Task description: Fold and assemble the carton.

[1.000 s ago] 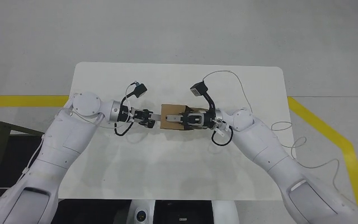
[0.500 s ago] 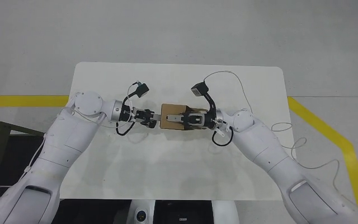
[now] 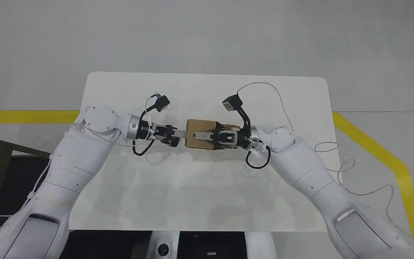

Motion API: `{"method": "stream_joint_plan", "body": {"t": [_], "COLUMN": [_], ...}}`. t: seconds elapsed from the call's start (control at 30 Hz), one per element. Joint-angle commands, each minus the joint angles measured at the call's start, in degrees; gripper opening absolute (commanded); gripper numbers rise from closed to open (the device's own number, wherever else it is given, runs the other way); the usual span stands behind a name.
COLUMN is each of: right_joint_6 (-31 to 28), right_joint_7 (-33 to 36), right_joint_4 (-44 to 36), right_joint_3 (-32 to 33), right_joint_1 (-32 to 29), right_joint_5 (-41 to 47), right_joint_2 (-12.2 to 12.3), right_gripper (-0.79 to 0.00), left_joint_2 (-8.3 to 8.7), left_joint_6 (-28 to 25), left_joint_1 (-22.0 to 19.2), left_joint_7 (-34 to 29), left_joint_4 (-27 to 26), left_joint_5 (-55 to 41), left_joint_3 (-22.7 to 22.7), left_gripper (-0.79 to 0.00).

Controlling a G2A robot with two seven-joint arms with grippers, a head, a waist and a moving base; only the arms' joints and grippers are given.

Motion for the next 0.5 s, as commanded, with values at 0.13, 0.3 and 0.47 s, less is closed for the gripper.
{"method": "stream_joint_plan", "body": {"t": [0.13,0.3,0.47], "right_joint_6": [-0.10,-0.20,-0.24], "right_joint_7": [-0.10,-0.20,-0.24], "right_joint_4": [-0.33,-0.34,-0.28], "right_joint_3": [-0.12,-0.20,-0.29], "right_joint_1": [0.12,0.16,0.11], "right_joint_5": [0.04,0.14,0.26], "right_joint_2": [-0.03,-0.04,-0.01], "right_gripper": [-0.785,-0.785,-0.785], "left_joint_2": [-0.35,-0.61,-0.73], "left_joint_6": [0.25,0.20,0.11], "left_joint_1": [-0.12,-0.45,-0.67], "left_joint_7": [-0.03,-0.11,-0.48], "left_joint_4": [0.09,0.34,0.88], "left_joint_5": [-0.36,-0.72,-0.82], "left_joint_3": [0.81,1.20,1.34], "left_gripper": [0.000,0.000,0.000]}}
